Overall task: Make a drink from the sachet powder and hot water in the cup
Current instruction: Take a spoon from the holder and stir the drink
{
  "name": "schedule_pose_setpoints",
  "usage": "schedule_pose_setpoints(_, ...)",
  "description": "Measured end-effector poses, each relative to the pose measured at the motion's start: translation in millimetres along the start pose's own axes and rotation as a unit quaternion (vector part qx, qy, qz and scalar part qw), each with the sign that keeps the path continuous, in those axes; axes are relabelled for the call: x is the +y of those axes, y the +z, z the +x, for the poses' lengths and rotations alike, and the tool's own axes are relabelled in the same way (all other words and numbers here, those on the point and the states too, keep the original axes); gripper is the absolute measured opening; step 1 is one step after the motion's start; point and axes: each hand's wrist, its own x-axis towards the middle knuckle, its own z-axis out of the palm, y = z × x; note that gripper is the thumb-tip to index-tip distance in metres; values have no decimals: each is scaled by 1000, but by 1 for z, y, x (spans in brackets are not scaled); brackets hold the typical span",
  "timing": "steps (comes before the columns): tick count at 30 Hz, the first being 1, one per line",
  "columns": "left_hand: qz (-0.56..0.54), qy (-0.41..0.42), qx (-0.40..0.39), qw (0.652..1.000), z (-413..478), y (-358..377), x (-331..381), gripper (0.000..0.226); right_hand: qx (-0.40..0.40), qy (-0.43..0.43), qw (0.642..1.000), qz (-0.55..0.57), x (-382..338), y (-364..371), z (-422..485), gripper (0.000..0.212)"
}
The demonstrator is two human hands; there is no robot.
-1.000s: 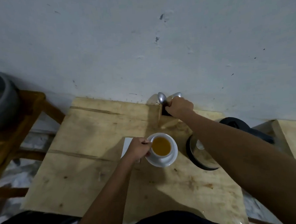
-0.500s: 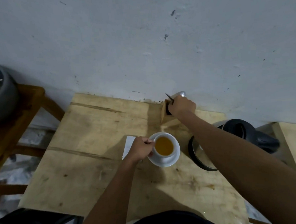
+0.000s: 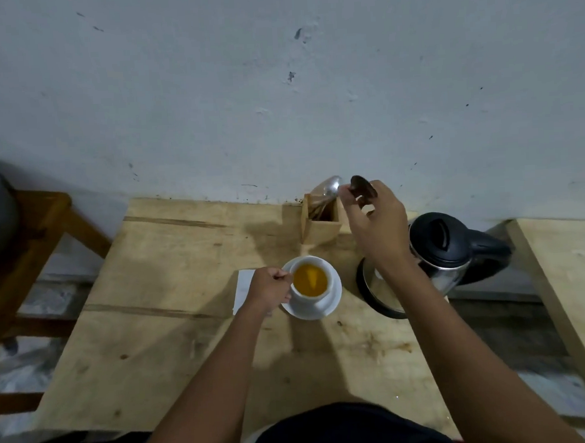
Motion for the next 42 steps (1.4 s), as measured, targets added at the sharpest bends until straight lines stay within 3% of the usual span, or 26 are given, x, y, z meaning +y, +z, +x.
schedule_pose_setpoints(5,10,2,6,1000,-2,0,3,11,-57,73,987,130,23,-8,-33,23)
schedule_pose_setpoints(18,17,27,2,999,0,-2,2,18,-38,150,978,142,50,9,-69,34)
schedule_pose_setpoints(25,30,30,-10,999,-1,-7,5,17,-95,228,960,131,58,22,-75,31)
schedule_pose_setpoints(37,24,44,-10,999,3,-6,0,10,-246,216,943,-62,67,19,-104,18)
schedule_pose_setpoints(42,13,44,-10,999,3,-5,-1,13,-244,171,938,-177,72,21,-112,28)
